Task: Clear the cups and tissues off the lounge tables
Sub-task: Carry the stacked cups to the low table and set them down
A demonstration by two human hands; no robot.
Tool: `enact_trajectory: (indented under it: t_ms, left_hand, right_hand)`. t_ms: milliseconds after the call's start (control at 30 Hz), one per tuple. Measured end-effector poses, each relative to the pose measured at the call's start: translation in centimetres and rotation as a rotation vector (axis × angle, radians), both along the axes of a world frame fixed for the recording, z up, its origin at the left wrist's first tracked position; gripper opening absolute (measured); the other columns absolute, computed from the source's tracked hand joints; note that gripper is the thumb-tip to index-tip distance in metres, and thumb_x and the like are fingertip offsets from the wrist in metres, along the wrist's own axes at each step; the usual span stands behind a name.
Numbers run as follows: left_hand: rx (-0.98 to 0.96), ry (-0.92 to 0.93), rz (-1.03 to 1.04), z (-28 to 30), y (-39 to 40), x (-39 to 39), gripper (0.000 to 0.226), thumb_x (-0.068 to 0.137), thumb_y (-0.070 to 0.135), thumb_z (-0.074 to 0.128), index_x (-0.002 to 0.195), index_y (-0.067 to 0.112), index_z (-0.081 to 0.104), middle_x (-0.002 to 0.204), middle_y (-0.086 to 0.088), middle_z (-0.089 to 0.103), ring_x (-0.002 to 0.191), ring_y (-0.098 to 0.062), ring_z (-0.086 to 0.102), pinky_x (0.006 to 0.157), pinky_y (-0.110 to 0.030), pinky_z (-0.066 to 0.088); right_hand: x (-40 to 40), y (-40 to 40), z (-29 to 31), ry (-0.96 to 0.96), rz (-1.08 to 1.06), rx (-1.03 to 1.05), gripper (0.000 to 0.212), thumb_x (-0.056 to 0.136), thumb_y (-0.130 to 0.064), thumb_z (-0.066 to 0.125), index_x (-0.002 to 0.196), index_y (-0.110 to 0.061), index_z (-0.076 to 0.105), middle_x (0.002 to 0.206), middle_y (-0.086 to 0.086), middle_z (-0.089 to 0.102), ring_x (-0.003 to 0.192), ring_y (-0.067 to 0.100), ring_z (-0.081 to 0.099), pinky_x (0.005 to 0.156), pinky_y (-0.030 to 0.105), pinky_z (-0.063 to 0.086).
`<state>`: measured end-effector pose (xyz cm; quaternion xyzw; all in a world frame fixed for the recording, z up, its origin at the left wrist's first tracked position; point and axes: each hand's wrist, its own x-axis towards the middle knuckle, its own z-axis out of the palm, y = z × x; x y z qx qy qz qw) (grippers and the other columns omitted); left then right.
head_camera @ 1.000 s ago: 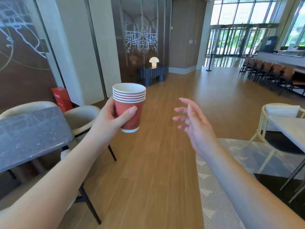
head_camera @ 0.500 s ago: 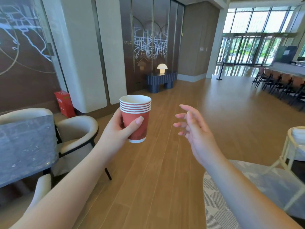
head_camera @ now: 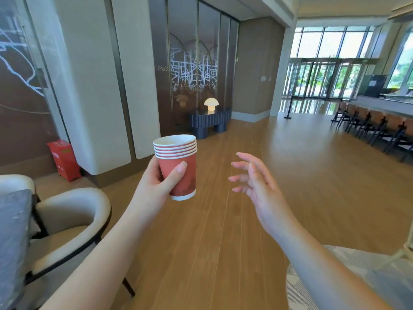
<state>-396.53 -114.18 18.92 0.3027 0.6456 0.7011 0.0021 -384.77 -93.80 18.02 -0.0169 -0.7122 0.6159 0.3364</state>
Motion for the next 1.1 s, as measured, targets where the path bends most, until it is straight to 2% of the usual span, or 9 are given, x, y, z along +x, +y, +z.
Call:
enact_trajectory:
  t_ms: [100, 233, 400, 533, 633, 767, 900, 1033, 1100]
  left_hand:
    - [0.005, -0.017, -0.012, -0.3, 3.1, -4.3, 0.086, 0.062, 0.078, 0.074, 0.135, 0.036, 0.055, 0.119, 0.014, 0.073, 0.111, -0.01, 0.071, 0.076, -0.018, 0.059]
    - [-0.034, -0.007, -0.034, -1.2, 8.6, -9.3, 0.095, 0.055, 0.085, 0.076, 0.134, 0.038, 0.054, 0.118, 0.018, 0.072, 0.11, -0.004, 0.07, 0.074, -0.014, 0.057]
    - [-0.048, -0.019, -0.073, -2.2, 17.8, -16.0, 0.066, 0.065, 0.071, 0.074, 0.124, 0.049, 0.054, 0.116, 0.024, 0.071, 0.11, -0.002, 0.069, 0.076, -0.014, 0.057]
    - [-0.057, -0.03, -0.069, -1.6, 24.6, -21.1, 0.067, 0.063, 0.073, 0.076, 0.122, 0.05, 0.055, 0.115, 0.025, 0.072, 0.109, -0.001, 0.069, 0.075, -0.013, 0.057]
    - [-0.029, -0.038, -0.051, -1.1, 28.4, -25.0, 0.086, 0.051, 0.086, 0.079, 0.124, 0.048, 0.054, 0.116, 0.023, 0.072, 0.11, -0.001, 0.069, 0.075, -0.014, 0.057]
    - [-0.023, -0.04, -0.047, -0.9, 32.1, -30.5, 0.092, 0.049, 0.085, 0.081, 0.128, 0.044, 0.056, 0.12, 0.017, 0.073, 0.113, -0.007, 0.07, 0.077, -0.016, 0.058]
    - [-0.026, -0.037, -0.027, -1.7, 35.0, -36.2, 0.079, 0.053, 0.085, 0.08, 0.121, 0.053, 0.057, 0.117, 0.021, 0.072, 0.11, -0.004, 0.07, 0.075, -0.015, 0.058]
    - [-0.041, -0.03, -0.025, -2.8, 37.5, -43.4, 0.067, 0.054, 0.084, 0.08, 0.114, 0.065, 0.059, 0.117, 0.024, 0.071, 0.11, 0.0, 0.068, 0.074, -0.014, 0.057]
    - [-0.021, -0.023, -0.02, -2.9, 38.5, -47.5, 0.067, 0.054, 0.083, 0.08, 0.114, 0.064, 0.058, 0.117, 0.025, 0.07, 0.109, 0.001, 0.068, 0.074, -0.014, 0.057]
  right_hand:
    - [-4.0, 3.2, -0.7, -0.001, -0.003, -0.014, 0.033, 0.096, -0.056, 0.044, 0.122, -0.048, 0.063, 0.121, -0.012, 0.066, 0.104, 0.017, 0.069, 0.08, 0.028, 0.056]
    - [-9.7, 8.4, -2.1, 0.005, -0.002, -0.034, 0.034, 0.098, -0.054, 0.04, 0.122, -0.049, 0.063, 0.121, -0.01, 0.067, 0.103, 0.018, 0.069, 0.08, 0.03, 0.056]
    - [-17.0, 16.2, -2.6, 0.001, 0.012, -0.004, 0.04, 0.092, -0.067, 0.039, 0.125, -0.054, 0.058, 0.123, -0.014, 0.065, 0.105, 0.016, 0.068, 0.082, 0.03, 0.056]
    - [-22.8, 22.7, -1.3, -0.009, 0.023, 0.024, 0.05, 0.09, -0.069, 0.038, 0.134, -0.049, 0.051, 0.125, -0.02, 0.063, 0.109, 0.011, 0.066, 0.087, 0.03, 0.056]
    - [-27.1, 26.6, -0.3, -0.01, 0.049, 0.052, 0.055, 0.089, -0.072, 0.038, 0.139, -0.05, 0.044, 0.13, -0.027, 0.058, 0.116, 0.006, 0.063, 0.092, 0.028, 0.056]
    - [-32.6, 30.2, -0.7, 0.007, 0.065, 0.061, 0.06, 0.089, -0.068, 0.045, 0.145, -0.047, 0.04, 0.137, -0.029, 0.052, 0.124, 0.003, 0.057, 0.097, 0.026, 0.054]
    - [-38.7, 33.1, -1.7, 0.013, 0.069, 0.09, 0.05, 0.096, -0.054, 0.05, 0.145, -0.047, 0.04, 0.135, -0.029, 0.052, 0.125, 0.003, 0.057, 0.093, 0.025, 0.055]
    - [-46.5, 35.5, -2.0, 0.02, 0.049, 0.129, 0.058, 0.087, -0.066, 0.047, 0.142, -0.051, 0.038, 0.133, -0.029, 0.053, 0.124, 0.001, 0.056, 0.093, 0.022, 0.054]
    - [-50.8, 36.4, -1.9, 0.03, 0.047, 0.132, 0.055, 0.087, -0.066, 0.047, 0.14, -0.053, 0.037, 0.135, -0.027, 0.052, 0.123, -0.001, 0.056, 0.092, 0.019, 0.053]
